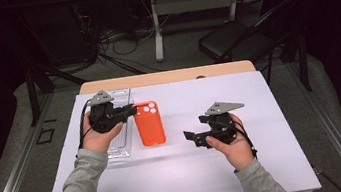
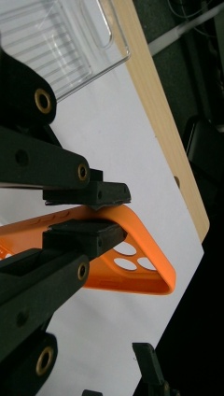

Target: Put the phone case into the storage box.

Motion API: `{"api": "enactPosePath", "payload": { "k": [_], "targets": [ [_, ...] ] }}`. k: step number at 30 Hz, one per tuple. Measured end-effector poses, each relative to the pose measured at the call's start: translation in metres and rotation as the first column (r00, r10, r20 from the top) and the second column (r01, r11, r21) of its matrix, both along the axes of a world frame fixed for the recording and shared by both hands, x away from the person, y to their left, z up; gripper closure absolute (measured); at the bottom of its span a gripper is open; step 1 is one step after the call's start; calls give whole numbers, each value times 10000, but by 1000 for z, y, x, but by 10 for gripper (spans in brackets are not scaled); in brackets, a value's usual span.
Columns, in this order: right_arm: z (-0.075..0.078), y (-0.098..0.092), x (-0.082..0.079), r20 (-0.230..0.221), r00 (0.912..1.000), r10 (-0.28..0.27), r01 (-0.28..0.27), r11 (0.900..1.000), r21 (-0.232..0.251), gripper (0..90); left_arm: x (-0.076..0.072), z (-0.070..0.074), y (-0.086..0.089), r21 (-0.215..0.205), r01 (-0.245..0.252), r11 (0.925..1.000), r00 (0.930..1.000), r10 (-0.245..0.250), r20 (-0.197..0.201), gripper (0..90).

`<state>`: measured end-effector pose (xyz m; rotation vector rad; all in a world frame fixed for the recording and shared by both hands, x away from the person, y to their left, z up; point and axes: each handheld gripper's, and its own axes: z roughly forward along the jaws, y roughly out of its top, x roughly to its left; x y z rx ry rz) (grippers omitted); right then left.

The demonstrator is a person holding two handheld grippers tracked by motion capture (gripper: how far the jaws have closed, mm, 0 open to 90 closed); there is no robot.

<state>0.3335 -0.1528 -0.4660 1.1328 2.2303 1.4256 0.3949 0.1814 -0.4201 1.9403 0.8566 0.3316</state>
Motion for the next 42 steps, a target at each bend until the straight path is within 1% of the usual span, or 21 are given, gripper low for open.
{"api": "enactPosePath", "payload": {
  "k": [4, 10, 13, 15, 17, 19, 22, 26, 29, 36, 42],
  "targets": [
    [0, -1, 0, -21, 10000, -1, 1, 10000, -17, 197, 6, 6, 0, 181, -99, 9998, 9999, 97, 101, 812],
    [0, -2, 1, -21, 10000, -5, 4, 10000, -57, 197, 17, 11, 4, 87, -104, 9999, 9999, 102, 124, 813],
    [0, -3, 1, -11, 10000, -50, 50, 10000, -42, 197, 21, 14, 4, 349, -199, 9992, 9997, 194, 139, 813],
    [0, -3, 1, -14, 10000, -57, 57, 10000, -53, 197, 23, 15, 5, 452, -249, 9987, 9994, 238, 244, 813],
    [0, -4, 2, -34, 10000, -62, 62, 9999, -80, 197, 25, 16, 5, 384, -301, 9988, 9990, 288, 356, 813],
    [0, -4, 2, -38, 10000, -59, 59, 9999, -89, 197, 28, 16, 6, 412, -365, 9985, 9988, 351, 340, 813],
    [0, -4, 2, -20, 9999, -99, 98, 9999, -45, 197, 32, 18, 8, 560, -431, 9975, 9983, 409, 413, 813],
    [1, -4, 1, 14, 9999, -134, 134, 9999, -30, 197, 36, 20, 10, 447, -465, 9979, 9975, 441, 545, 813],
    [1, -5, 1, 37, 9999, -142, 142, 9999, -22, 197, 39, 22, 12, 470, -559, 9973, 9961, 525, 703, 813],
    [0, -4, 1, 111, 9999, -63, 64, 10000, -67, 181, 45, 26, 17, 604, -764, 9952, 9937, 711, 865, 815],
    [1, -4, 0, 101, 9999, -23, 23, 10000, -55, 169, 50, 31, 22, 730, -997, 9923, 9902, 918, 1057, 815]
  ]
}}
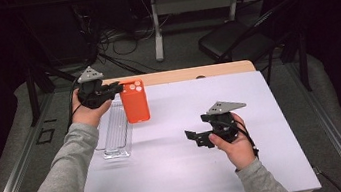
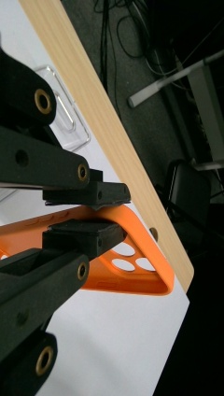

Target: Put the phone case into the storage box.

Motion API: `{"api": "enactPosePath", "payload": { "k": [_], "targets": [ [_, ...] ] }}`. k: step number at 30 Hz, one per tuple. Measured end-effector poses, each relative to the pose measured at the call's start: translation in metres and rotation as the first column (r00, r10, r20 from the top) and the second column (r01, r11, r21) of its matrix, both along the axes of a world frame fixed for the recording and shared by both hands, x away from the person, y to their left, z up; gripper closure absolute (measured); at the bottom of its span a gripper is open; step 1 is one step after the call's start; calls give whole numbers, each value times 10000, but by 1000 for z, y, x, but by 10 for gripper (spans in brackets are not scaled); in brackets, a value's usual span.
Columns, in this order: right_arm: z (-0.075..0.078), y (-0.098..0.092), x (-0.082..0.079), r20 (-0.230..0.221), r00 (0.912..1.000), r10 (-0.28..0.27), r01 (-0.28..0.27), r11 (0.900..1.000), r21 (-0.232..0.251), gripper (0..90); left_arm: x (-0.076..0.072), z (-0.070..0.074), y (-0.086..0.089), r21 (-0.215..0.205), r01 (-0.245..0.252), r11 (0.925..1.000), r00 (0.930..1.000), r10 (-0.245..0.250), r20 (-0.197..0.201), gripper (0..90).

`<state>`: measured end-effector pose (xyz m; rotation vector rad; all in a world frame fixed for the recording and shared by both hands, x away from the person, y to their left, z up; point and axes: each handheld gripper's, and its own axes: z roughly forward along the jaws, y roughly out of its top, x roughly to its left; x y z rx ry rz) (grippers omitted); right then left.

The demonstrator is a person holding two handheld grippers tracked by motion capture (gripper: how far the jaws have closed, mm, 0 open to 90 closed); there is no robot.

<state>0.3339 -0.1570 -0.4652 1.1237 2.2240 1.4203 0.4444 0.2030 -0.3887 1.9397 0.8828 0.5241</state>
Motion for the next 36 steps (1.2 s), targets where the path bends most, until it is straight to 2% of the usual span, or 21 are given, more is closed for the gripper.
{"api": "enactPosePath", "payload": {
  "k": [5, 14, 22, 36],
  "targets": [
    [0, 0, 0, 3, 10000, 36, -36, 10000, -29, 168, 6, 3, 6, 145, -222, 9996, 9997, 221, 63, 815],
    [0, -1, 0, -41, 10000, 2, -2, 10000, -36, 168, 16, 6, 22, 127, -796, 9967, 9965, 793, 275, 815],
    [-1, 0, 1, -60, 10000, -2, 2, 10000, -41, 168, 21, 7, 31, 121, -1034, 9946, 9938, 1029, 411, 816],
    [-1, -1, 1, -85, 10000, -1, 1, 10000, -28, 168, 32, 21, 36, 241, -1444, 9892, 9867, 1421, 784, 816]
  ]
}}
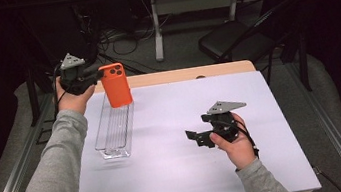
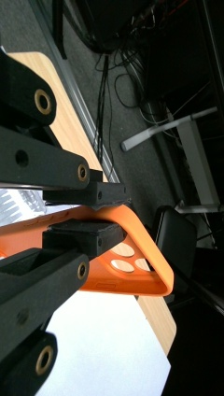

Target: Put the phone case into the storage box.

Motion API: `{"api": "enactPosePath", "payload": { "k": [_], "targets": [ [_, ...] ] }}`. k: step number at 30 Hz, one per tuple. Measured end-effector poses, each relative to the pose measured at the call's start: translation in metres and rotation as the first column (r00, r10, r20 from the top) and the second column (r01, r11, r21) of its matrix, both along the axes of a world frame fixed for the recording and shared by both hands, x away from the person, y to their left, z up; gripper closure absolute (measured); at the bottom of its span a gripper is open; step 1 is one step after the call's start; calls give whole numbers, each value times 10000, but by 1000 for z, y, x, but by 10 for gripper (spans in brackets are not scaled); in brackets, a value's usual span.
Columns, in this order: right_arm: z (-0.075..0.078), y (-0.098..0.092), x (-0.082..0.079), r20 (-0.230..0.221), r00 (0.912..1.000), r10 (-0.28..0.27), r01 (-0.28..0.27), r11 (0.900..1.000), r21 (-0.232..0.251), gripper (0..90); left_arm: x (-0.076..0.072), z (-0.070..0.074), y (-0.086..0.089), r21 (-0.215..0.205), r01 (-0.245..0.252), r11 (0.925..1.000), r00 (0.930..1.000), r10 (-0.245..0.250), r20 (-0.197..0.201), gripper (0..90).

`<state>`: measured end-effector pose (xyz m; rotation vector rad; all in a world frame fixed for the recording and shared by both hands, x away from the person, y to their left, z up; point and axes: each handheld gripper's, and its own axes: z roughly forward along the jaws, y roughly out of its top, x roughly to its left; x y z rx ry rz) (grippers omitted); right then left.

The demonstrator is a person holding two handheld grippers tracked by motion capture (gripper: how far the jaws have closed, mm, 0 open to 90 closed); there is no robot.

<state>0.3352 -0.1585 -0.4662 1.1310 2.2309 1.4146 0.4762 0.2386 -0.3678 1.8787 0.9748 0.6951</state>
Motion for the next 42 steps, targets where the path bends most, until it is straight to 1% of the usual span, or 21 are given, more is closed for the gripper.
{"api": "enactPosePath", "payload": {
  "k": [8, 13, 17, 23, 26, 29, 32, 42],
  "targets": [
    [0, -1, 0, -11, 10000, -4, 4, 10000, 5, 168, 8, 2, -1, 80, -154, 9998, 9998, 154, 89, 816],
    [0, -2, 1, -13, 10000, -23, 23, 10000, 24, 168, 12, 0, 0, 94, -285, 9996, 9995, 283, 133, 817],
    [0, -2, 1, 6, 10000, -61, 61, 10000, 46, 168, 14, -2, 1, 177, -366, 9992, 9993, 364, 112, 817],
    [0, -2, 1, 59, 10000, -71, 71, 10000, 17, 157, 17, -4, 1, 278, -465, 9985, 9988, 460, 181, 816],
    [0, -2, 1, 67, 9999, -89, 89, 10000, 22, 156, 19, -5, 2, 267, -488, 9985, 9986, 482, 225, 816],
    [-1, -2, 0, 194, 9998, -96, 99, 9998, -152, 152, 21, -6, 2, 256, -522, 9983, 9983, 515, 259, 816],
    [-1, -2, 0, 151, 9998, -106, 108, 9998, -136, 151, 23, -8, 3, 317, -539, 9980, 9982, 530, 290, 816],
    [-1, -4, 1, 175, 9996, -209, 210, 9998, -64, 148, 29, -13, 5, 266, -616, 9977, 9976, 607, 342, 816]
  ]
}}
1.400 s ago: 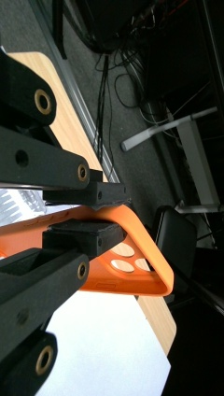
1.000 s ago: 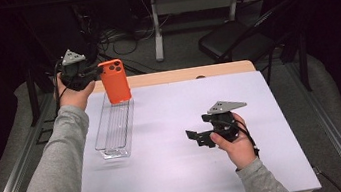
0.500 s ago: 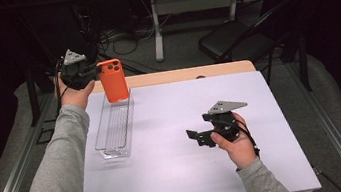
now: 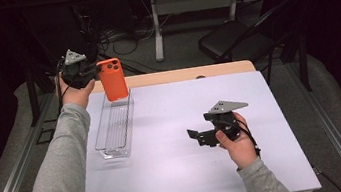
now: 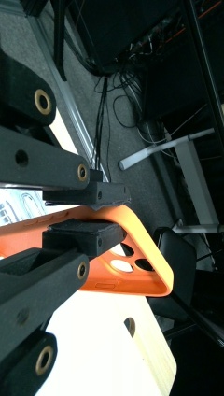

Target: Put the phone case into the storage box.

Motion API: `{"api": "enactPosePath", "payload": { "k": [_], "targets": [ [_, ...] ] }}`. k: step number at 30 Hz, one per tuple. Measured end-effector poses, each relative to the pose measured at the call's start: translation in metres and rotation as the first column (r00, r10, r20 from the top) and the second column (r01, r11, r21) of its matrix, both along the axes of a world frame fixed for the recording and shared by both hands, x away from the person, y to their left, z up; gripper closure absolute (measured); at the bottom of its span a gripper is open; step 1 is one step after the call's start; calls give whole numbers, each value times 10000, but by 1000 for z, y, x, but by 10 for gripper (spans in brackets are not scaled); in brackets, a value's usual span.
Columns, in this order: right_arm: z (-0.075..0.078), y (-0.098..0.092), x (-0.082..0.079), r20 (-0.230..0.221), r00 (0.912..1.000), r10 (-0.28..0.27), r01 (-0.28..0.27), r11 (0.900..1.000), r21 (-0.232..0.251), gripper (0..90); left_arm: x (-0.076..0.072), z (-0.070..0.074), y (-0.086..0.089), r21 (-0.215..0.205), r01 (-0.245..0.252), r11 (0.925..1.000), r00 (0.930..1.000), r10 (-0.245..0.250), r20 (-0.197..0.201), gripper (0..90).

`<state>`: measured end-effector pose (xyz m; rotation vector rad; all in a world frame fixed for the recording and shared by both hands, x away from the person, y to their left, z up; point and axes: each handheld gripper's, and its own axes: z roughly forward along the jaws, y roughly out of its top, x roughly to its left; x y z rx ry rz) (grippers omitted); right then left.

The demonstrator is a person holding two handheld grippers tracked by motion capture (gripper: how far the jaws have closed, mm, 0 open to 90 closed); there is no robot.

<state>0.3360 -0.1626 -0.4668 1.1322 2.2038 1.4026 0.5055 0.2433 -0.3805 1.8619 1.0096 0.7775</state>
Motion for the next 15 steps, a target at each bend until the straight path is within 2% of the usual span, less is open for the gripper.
{"api": "enactPosePath", "payload": {
  "k": [15],
  "targets": [
    [0, -2, 0, -5, 10000, -80, 80, 10000, -11, 147, 7, -7, 3, 142, -90, 9999, 10000, 90, 20, 816]
  ]
}}
